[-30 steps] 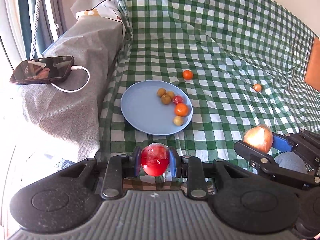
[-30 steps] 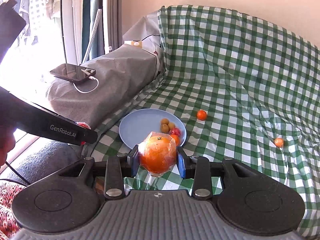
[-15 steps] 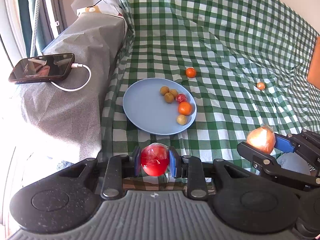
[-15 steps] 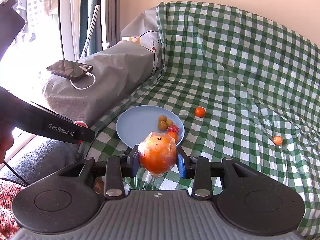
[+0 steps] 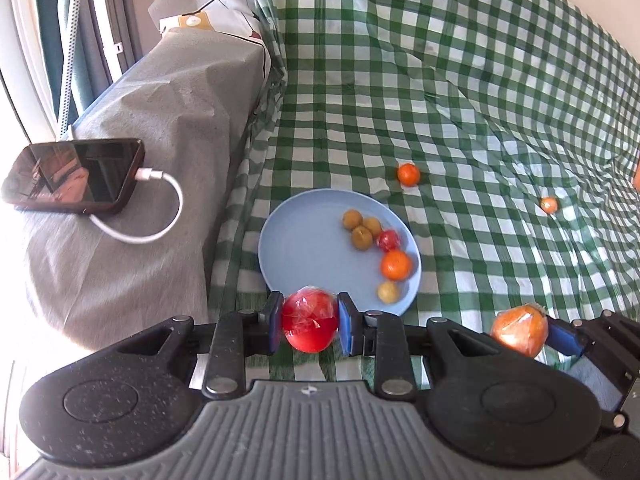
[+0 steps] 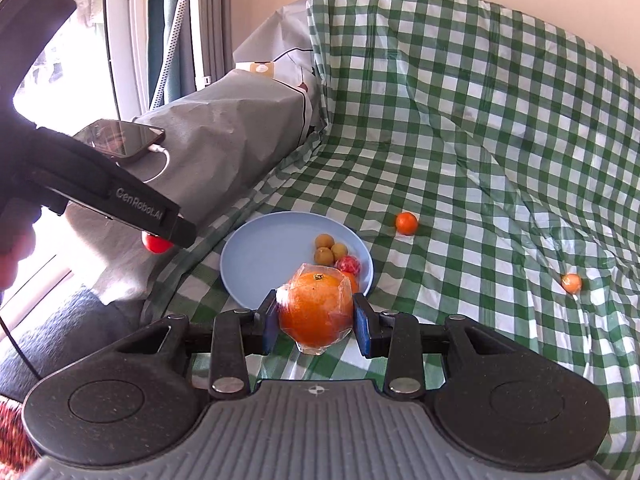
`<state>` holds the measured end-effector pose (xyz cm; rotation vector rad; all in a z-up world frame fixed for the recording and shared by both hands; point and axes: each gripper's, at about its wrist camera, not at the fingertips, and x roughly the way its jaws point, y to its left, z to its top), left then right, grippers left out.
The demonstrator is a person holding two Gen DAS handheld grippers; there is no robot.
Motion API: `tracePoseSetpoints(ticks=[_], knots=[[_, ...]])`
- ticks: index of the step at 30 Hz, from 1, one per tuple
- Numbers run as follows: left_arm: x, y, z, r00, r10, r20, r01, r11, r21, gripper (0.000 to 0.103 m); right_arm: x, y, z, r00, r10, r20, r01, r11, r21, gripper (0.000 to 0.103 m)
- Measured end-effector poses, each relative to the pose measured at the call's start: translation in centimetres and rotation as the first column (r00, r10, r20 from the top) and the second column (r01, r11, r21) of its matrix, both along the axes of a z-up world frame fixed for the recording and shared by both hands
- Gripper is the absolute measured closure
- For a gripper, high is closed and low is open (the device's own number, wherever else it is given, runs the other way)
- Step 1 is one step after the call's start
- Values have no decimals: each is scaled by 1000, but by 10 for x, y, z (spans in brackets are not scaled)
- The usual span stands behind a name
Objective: Organize fruits
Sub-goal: 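Carry the plum and mandarin over the blue plate and open both tools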
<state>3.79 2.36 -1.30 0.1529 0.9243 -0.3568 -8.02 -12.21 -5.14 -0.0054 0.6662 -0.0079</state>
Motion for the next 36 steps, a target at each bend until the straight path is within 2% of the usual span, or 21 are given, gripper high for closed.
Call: tracePoseSetpoints(ticks=[7,19,29,31,32,33,35,36], knots=[[39,-15,-16,1000,4,-20,-4,1000,26,72,40,-3,-17,1000,9,-24,-9,1000,4,64],[100,-40,-68,997,12,-82,-3,995,98,72,105,-17,-61,994,2,-113,3,999,46,64],[130,-55,-105,992,4,-127,17,987,158,72,141,-20,-94,984,24,-174,-20,999,25,64],[131,-54,-106,993,1,-120,17,989,149,60,147,-21,-97,983,35,-182,-31,999,27,64],[131,-53,-104,993,3,-118,15,990,144,27,150,-21,-97,981,47,-188,-42,999,33,64],[130,-52,-102,994,12,-111,3,990,141,1,152,-22,-96,981,51,-187,-45,998,34,62],[123,-48,-91,998,13,-54,-7,994,113,0,153,-22,-92,985,40,-171,-37,999,18,27],[120,-47,-87,999,-2,-39,6,994,110,0,152,-22,-90,986,35,-163,-35,999,4,22]])
